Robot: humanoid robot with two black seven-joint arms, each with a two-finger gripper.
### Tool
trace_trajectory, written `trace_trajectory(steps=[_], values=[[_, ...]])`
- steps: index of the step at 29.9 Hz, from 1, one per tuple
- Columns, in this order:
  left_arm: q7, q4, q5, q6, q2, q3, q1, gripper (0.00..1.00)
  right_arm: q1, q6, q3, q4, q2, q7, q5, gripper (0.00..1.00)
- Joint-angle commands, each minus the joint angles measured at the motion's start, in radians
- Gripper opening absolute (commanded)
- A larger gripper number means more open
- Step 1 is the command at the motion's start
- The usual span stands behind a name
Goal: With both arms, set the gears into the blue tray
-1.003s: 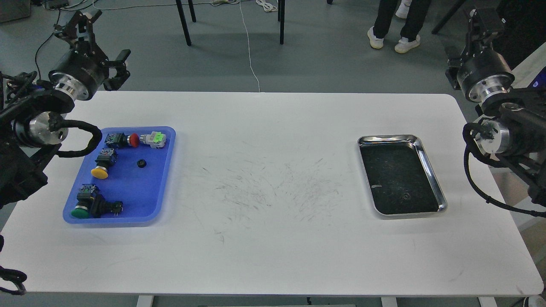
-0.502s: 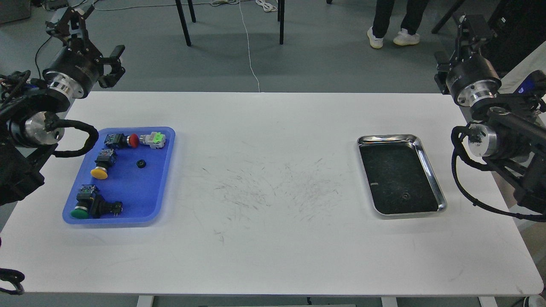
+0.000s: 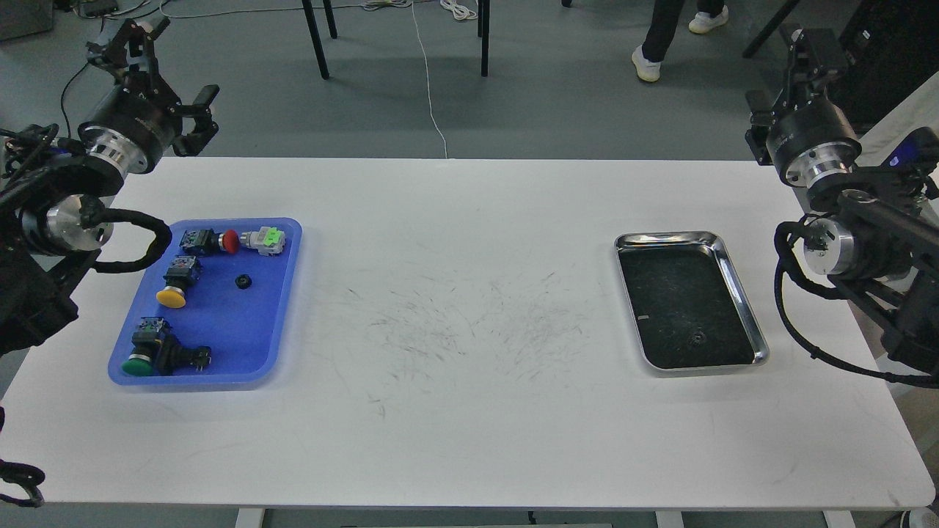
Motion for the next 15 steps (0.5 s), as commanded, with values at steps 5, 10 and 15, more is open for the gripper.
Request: trace_trajectory(steps=[5, 10, 15], values=[[0.034, 0.151, 0.023, -0.010, -0.048, 0.082, -0.048, 0.99, 0.071, 0.037, -0.181, 0.076, -0.141, -0.016, -0.007, 0.98], [0.033, 0.186, 0.010, -0.019, -0.103, 0.104, -0.045, 0.99, 0.140, 0.042, -0.318, 0.121, -0.216, -0.034, -0.009, 0.98], [0.028, 0.191, 0.007, 0.027, -0.119, 0.093, -0.044, 0.99, 0.304, 0.098, -0.545, 0.216, -0.300, -0.123, -0.027, 0.98]])
